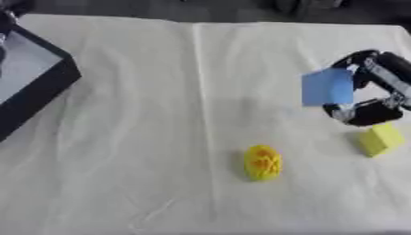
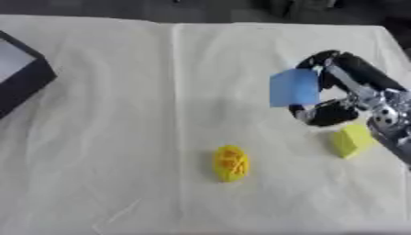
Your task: Pick up the objects with one hand, pass them to the other hand, and then place them into the box on the other side of the table.
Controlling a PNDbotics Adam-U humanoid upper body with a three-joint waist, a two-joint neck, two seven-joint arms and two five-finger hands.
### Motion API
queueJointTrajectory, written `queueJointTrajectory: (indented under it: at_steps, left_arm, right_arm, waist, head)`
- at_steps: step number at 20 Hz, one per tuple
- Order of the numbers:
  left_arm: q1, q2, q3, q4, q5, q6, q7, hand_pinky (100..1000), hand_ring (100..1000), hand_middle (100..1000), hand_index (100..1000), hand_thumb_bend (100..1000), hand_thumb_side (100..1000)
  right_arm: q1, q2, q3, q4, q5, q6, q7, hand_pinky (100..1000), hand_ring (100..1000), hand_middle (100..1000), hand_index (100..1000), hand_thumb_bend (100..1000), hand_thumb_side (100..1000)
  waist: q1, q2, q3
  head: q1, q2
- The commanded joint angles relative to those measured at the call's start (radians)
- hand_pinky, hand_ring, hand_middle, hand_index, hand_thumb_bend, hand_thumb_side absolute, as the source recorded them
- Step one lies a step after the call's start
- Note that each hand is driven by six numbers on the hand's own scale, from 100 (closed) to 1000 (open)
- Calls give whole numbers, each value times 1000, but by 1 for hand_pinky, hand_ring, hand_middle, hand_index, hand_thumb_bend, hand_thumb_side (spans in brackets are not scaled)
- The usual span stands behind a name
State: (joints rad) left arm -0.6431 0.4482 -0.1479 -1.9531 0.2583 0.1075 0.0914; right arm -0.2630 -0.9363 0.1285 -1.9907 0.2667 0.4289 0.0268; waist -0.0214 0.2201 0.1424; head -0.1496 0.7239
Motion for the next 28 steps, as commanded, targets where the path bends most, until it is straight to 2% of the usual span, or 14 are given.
queueJointTrajectory:
  at_steps: [1, 3, 8, 11, 13, 16, 22, 28]
  left_arm:
    - [-65, 92, -37, -44, -45, -45, -42, 880, 1000, 738, 856, 100, 538]
    - [-114, 140, -82, -46, -75, -59, -72, 875, 1000, 747, 859, 100, 518]
    - [-234, 261, -202, -47, -149, -35, -146, 858, 1000, 758, 861, 100, 462]
    - [-309, 291, -276, -47, -195, -5, -192, 861, 1000, 766, 869, 119, 424]
    - [-360, 281, -328, -47, -227, 13, -224, 870, 1000, 777, 878, 162, 395]
    - [-433, 251, -401, -47, -272, 49, -269, 869, 1000, 786, 886, 222, 345]
    - [-569, 194, -533, 11, -363, 139, -360, 858, 1000, 800, 889, 356, 202]
    - [-632, 145, -629, 77, -452, 219, -449, 857, 1000, 818, 902, 464, 189]
  right_arm:
    - [-64, 48, -24, -9, -47, 39, -48, 563, 520, 469, 495, 100, 100]
    - [-112, 96, -7, -9, -74, 69, -78, 553, 519, 468, 495, 100, 100]
    - [-231, 217, 80, -9, -69, 143, -152, 548, 515, 468, 495, 100, 100]
    - [-272, 291, 144, -9, -55, 183, -198, 550, 515, 468, 496, 100, 100]
    - [-284, 340, 193, -9, -43, 203, -229, 551, 514, 468, 496, 100, 100]
    - [-293, 379, 258, -9, -45, 216, -274, 548, 513, 467, 495, 100, 100]
    - [-303, 392, 337, -9, -51, 194, -366, 544, 511, 465, 492, 100, 100]
    - [-310, 399, 406, -9, -42, 153, -437, 539, 511, 465, 491, 100, 100]
  waist:
    - [-2, -21, -4]
    - [5, -26, -9]
    - [12, -28, -22]
    - [13, -26, -21]
    - [13, -26, -16]
    - [14, -26, -4]
    - [13, -24, 13]
    - [15, -24, 17]
  head:
    - [19, 19]
    - [28, 23]
    - [58, 27]
    - [69, 24]
    - [72, 22]
    - [68, 17]
    - [64, 7]
    - [77, 7]
